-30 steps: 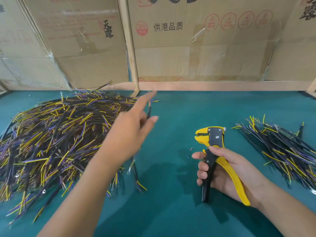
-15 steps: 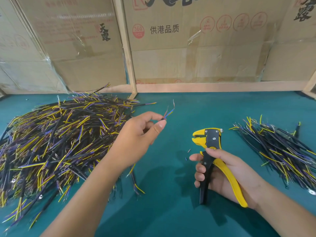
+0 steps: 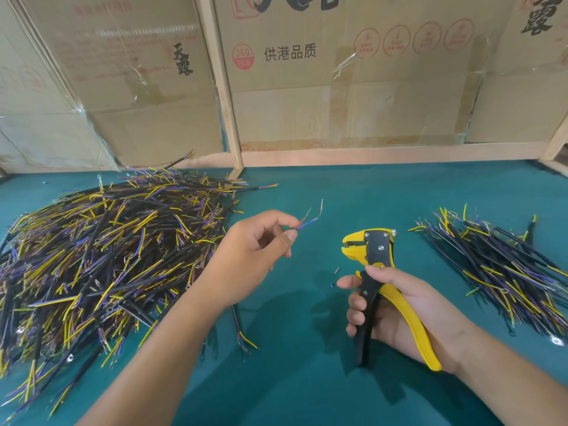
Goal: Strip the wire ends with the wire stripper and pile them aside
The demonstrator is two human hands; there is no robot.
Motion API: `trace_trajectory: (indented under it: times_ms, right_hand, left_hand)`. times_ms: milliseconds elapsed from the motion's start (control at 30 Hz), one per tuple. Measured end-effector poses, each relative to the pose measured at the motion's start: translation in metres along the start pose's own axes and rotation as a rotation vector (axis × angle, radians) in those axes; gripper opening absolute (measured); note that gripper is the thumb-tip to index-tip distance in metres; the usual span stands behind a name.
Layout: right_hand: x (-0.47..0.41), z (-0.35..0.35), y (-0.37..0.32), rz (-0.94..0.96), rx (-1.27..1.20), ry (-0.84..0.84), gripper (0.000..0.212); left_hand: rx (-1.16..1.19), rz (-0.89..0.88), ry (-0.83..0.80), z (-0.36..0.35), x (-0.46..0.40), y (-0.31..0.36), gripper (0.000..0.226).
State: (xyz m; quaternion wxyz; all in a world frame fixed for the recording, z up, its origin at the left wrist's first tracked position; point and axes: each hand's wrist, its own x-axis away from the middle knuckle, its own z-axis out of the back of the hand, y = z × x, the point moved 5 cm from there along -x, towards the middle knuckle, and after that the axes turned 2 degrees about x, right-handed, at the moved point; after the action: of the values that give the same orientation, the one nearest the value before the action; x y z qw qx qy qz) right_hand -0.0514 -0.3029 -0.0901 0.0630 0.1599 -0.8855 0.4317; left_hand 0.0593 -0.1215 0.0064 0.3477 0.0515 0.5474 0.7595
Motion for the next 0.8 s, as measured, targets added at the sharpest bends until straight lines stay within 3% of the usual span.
trace_trajectory:
  times_ms: [200, 533, 667, 800]
  right_hand:
    - [0.005, -0.008, -0.004, 0.023, 0.014, 0.033, 0.058]
    - [0.001, 0.003, 0.000, 0.017, 0.087, -0.115, 0.053]
    - [0.003, 0.005, -0.003, 0.042, 0.156, -0.215, 0.049]
    - [0.009, -0.002, -0.009, 0.112, 0.232, -0.169, 0.051]
  left_hand:
    - [0.017, -0.044, -0.030, 0.000, 0.000, 0.004, 0.020]
    - [-0.004, -0.093, -0.121, -0.005, 0.002, 0.007, 0.024]
    - [-0.141, -0.146, -0.150, -0.006, 0.005, 0.009, 0.022]
    - [-0.412, -0.265, -0.105, -0.006, 0.008, 0.016, 0.020]
